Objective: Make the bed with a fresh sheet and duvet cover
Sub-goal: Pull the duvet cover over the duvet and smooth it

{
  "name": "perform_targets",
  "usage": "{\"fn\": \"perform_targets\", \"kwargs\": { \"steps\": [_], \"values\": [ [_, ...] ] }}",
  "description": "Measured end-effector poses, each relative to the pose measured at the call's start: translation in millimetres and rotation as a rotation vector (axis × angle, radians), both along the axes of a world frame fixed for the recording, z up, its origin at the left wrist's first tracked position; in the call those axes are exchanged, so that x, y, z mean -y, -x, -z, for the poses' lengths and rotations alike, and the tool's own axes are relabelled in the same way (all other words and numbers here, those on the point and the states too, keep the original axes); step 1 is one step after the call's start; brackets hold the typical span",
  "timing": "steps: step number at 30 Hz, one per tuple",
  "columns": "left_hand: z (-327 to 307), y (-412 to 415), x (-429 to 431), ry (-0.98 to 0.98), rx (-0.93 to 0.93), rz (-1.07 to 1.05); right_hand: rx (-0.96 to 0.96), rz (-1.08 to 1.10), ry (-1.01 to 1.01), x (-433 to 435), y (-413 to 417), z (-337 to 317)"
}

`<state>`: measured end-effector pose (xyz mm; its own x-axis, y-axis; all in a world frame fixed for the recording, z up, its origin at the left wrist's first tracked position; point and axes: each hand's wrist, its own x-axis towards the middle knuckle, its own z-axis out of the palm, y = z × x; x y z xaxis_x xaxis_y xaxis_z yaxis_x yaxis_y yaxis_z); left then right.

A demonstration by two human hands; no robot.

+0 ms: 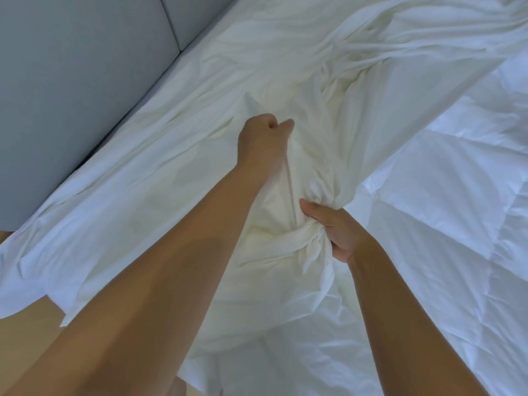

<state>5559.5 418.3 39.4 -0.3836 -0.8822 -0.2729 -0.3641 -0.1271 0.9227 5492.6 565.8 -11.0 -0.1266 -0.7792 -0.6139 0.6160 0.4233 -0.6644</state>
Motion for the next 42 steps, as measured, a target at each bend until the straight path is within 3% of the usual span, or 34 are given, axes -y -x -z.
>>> {"fn": "perform_targets", "kwargs": {
  "steps": [2,6,9,11,13,16,19,22,25,31,35,38,40,42],
  "values": [
    [2,6,0,-0.01,-0.153,-0.146,-0.034,-0.132,0.017,-2,11,-7],
    [16,26,-22,-0.104,-0.131,0.008,-0.098,-0.294,0.046,5,23,-12],
    [15,36,-23,-0.133,-0.091,0.067,-0.099,-0.156,0.095,12,13,-10],
    [9,34,-24,-0.124,-0.07,0.082,0.031,0.022,0.17,15,4,-7],
    [9,21,-28,-0.042,0.028,0.126,0.157,0.127,0.217,18,-2,-3],
    [17,-13,-40,0.063,0.369,0.3,0.198,0.181,0.178,23,-3,-3],
    [21,-38,-41,-0.228,0.526,0.254,0.091,0.144,0.092,27,-3,-6],
    [20,-42,-34,-0.428,0.521,0.222,0.032,0.119,0.043,27,-4,-8],
    [9,-34,-32,-0.515,0.4,0.225,0.002,0.079,0.032,22,-3,-8],
    [-17,31,-38,-0.095,0.157,0.367,-0.008,-0.136,0.109,15,8,-12],
    [-22,55,-44,-0.015,0.083,0.462,0.006,-0.107,0.182,18,11,-16],
    [-5,28,-41,0.021,0.17,0.341,0.059,0.044,0.255,13,1,-3],
    [10,-3,-44,0.05,0.346,0.213,0.073,0.105,0.267,13,-3,0],
    [18,-27,-51,-0.042,0.541,0.17,0.084,0.109,0.267,14,-4,1]
  ]
}}
